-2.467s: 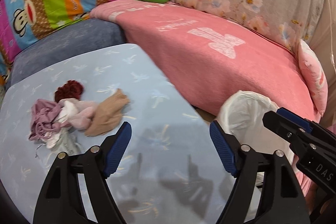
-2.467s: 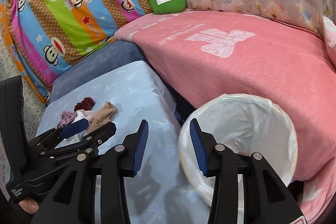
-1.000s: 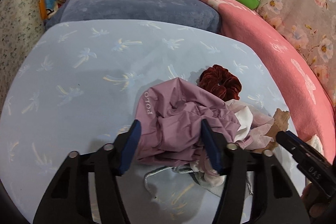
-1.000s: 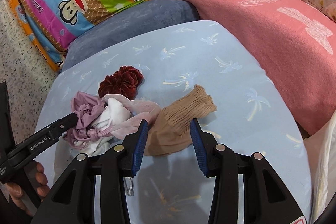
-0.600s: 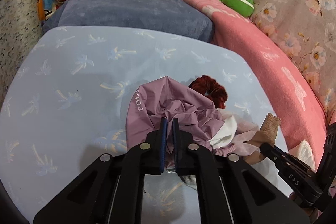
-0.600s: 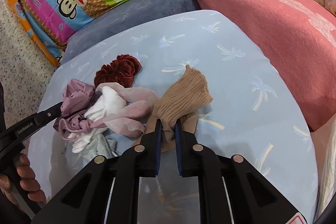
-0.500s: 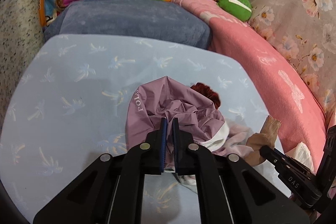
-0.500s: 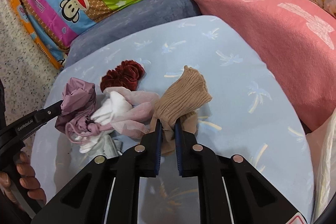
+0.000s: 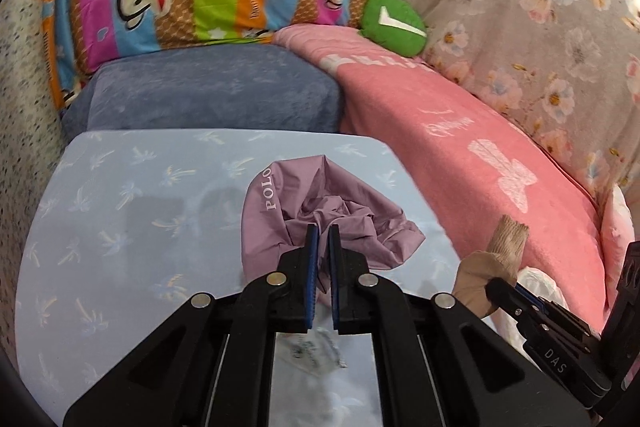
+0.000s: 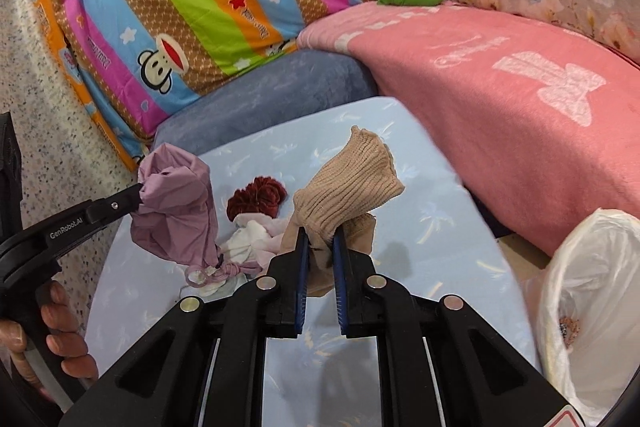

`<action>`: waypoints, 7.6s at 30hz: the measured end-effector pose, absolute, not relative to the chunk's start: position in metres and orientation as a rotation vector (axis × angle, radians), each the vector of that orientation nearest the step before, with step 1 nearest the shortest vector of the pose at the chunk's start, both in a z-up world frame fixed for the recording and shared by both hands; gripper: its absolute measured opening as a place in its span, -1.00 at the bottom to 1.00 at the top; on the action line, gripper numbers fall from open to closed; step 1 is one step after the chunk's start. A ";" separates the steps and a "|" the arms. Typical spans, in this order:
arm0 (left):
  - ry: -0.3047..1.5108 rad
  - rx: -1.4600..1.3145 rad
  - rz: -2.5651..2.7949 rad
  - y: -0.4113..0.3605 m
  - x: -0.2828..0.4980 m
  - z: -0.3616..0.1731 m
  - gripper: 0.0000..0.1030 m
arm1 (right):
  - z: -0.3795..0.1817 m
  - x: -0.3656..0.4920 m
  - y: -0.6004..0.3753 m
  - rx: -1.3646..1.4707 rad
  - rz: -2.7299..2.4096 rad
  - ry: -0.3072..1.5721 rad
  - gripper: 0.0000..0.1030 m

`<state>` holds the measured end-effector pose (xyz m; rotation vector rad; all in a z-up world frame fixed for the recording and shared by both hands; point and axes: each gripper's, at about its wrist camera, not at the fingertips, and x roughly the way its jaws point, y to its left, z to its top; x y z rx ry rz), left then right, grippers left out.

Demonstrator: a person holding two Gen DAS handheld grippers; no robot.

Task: Organize soft objects
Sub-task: 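Carry the purple cloth and beige stocking over the white bin, then open both tools to drop the cloth and stocking into the bin, then move both tools back over the remaining items on the table, then close the left tool on the grey printed pouch, then grasp the pink mesh cloth with the right tool while the left tool lifts the grey pouch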

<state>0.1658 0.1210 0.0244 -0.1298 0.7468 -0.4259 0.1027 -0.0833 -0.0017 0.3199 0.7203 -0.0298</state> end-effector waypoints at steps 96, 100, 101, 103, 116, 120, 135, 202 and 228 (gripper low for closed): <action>0.764 -0.005 -0.541 -0.012 0.081 0.011 0.40 | 0.006 -0.016 -0.202 0.352 -0.210 0.664 -0.43; 0.769 -0.020 -0.506 0.005 0.086 0.008 0.40 | 0.004 -0.004 -0.181 0.334 -0.178 0.681 -0.43; 0.774 -0.025 -0.495 0.010 0.087 0.006 0.40 | 0.004 -0.003 -0.179 0.333 -0.174 0.682 -0.42; 0.782 -0.036 -0.477 0.019 0.090 0.003 0.40 | 0.003 0.001 -0.170 0.325 -0.161 0.687 -0.42; 0.819 -0.084 -0.374 0.066 0.104 -0.013 0.41 | -0.004 0.032 -0.118 0.279 -0.084 0.728 -0.41; 0.844 -0.101 -0.328 0.083 0.110 -0.023 0.46 | -0.008 0.042 -0.103 0.261 -0.059 0.745 -0.41; 0.987 -0.176 -0.201 0.128 0.138 -0.073 0.47 | -0.028 0.090 -0.056 0.220 0.035 0.798 -0.41; 0.840 -0.111 -0.509 0.055 0.104 0.014 -0.94 | 0.065 0.068 -0.110 0.267 0.041 0.541 -0.95; 0.912 -0.125 -0.337 0.102 0.135 -0.029 -0.94 | -0.068 0.115 -0.093 0.309 0.063 0.884 -0.16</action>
